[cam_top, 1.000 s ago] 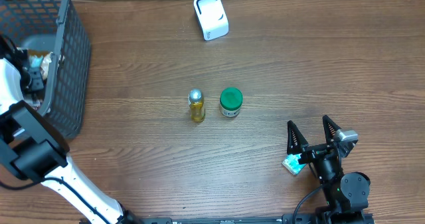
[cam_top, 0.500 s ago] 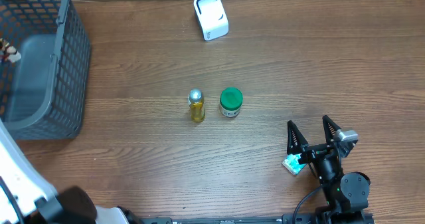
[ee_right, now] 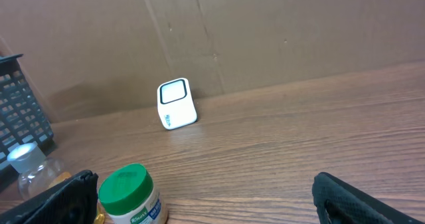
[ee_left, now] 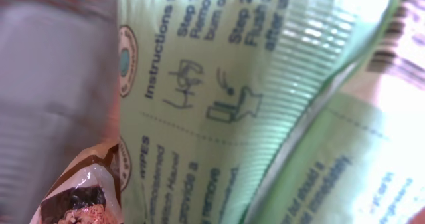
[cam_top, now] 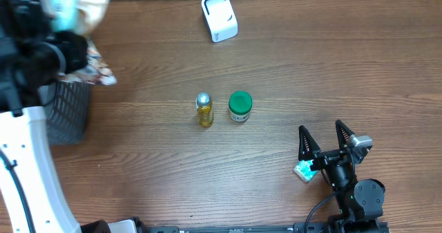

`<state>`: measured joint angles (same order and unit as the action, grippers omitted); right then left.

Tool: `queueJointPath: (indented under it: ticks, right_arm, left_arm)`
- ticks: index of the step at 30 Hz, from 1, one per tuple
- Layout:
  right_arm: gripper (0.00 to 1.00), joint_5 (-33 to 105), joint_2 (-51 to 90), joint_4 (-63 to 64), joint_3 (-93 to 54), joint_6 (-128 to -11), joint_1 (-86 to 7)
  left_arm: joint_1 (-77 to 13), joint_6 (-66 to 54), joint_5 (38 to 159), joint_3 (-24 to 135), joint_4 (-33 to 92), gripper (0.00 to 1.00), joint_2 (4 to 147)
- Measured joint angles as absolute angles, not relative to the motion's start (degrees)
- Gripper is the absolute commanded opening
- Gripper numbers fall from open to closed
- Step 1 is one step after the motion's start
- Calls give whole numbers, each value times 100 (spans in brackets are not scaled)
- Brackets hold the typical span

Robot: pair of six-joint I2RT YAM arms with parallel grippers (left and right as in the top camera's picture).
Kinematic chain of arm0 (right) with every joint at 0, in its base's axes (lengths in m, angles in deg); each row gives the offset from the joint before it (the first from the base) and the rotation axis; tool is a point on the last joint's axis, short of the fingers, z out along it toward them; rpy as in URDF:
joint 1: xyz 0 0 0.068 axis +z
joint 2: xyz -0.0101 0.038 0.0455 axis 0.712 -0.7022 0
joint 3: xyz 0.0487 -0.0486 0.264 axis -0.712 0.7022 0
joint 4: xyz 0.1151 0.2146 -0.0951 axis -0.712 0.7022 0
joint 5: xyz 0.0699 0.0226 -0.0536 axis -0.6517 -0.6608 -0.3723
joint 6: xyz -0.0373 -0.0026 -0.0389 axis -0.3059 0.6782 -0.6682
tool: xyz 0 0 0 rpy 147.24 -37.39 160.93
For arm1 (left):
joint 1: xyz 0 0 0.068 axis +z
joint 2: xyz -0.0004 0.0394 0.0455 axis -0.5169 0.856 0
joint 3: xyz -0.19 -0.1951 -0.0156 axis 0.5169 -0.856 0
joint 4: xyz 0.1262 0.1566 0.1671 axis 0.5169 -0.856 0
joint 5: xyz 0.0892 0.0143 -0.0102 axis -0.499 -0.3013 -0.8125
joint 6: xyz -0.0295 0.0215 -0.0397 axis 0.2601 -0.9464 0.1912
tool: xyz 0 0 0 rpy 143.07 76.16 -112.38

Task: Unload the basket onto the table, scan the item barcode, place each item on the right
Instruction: 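Carry the wipes packet forward and lower it left of the yellow bottle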

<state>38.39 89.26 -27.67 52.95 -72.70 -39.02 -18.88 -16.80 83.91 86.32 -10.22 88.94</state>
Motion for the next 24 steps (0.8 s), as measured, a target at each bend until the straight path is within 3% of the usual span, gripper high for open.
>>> queueJointPath:
  ticks: [9, 13, 24]
  right_arm:
    - [100, 3841, 8926, -2765, 5295, -7272, -3902]
    - [100, 3841, 8926, -2767, 5295, -7270, -3902]
    - [100, 3841, 8930, -2765, 5295, -7270, -3902]
  left_arm:
    - [-2937, -1072, 7987, 7329, -786, 5, 9160]
    - [-3284, -615, 7667, 6175, 19, 12, 9239]
    - [-4242, 434, 6588, 3323, 2642, 13, 9254]
